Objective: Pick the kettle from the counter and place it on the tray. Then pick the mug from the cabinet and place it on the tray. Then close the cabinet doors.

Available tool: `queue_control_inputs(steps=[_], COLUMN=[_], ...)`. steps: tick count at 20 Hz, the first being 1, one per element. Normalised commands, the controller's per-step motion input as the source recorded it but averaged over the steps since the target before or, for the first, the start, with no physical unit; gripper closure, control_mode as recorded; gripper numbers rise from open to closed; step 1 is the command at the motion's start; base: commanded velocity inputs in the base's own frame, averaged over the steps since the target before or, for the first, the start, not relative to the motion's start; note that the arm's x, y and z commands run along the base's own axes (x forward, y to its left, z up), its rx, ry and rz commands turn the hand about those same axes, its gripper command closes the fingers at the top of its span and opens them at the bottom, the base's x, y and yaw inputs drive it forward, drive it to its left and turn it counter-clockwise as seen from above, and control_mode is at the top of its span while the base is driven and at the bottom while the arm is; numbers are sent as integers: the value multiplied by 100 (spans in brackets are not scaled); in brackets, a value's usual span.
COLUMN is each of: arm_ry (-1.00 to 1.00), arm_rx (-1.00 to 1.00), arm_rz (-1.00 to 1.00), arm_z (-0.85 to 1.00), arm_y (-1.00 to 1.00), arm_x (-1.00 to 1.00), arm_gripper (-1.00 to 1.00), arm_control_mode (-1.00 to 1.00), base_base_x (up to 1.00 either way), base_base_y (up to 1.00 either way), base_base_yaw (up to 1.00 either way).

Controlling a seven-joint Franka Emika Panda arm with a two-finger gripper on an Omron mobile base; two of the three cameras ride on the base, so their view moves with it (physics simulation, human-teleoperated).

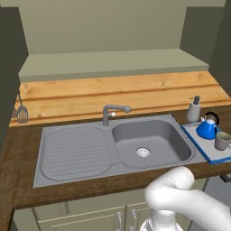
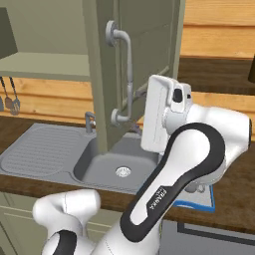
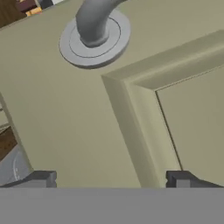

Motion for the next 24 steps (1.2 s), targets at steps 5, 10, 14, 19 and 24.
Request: queue_control_inputs(steps=[5,10,14,19,24], arm_ry=[-10,-10,-4,0,0], arm_rx=[0,0,-3,-2,-2], arm_rz=[1,0,0,0,0], arm_z=[2,8,7,7,6], arm_y=[62,66,79,78,60], arm_x=[9,25,43,47,52], arm_gripper=[-100,-100,-100,-100,-100], arm_control_mode=[-100,-100,-100,-100,-100], base_base_x=[0,0,0,0,0], base_base_y=[0,0,0,0,0], base_base_yaw=[0,0,0,0,0])
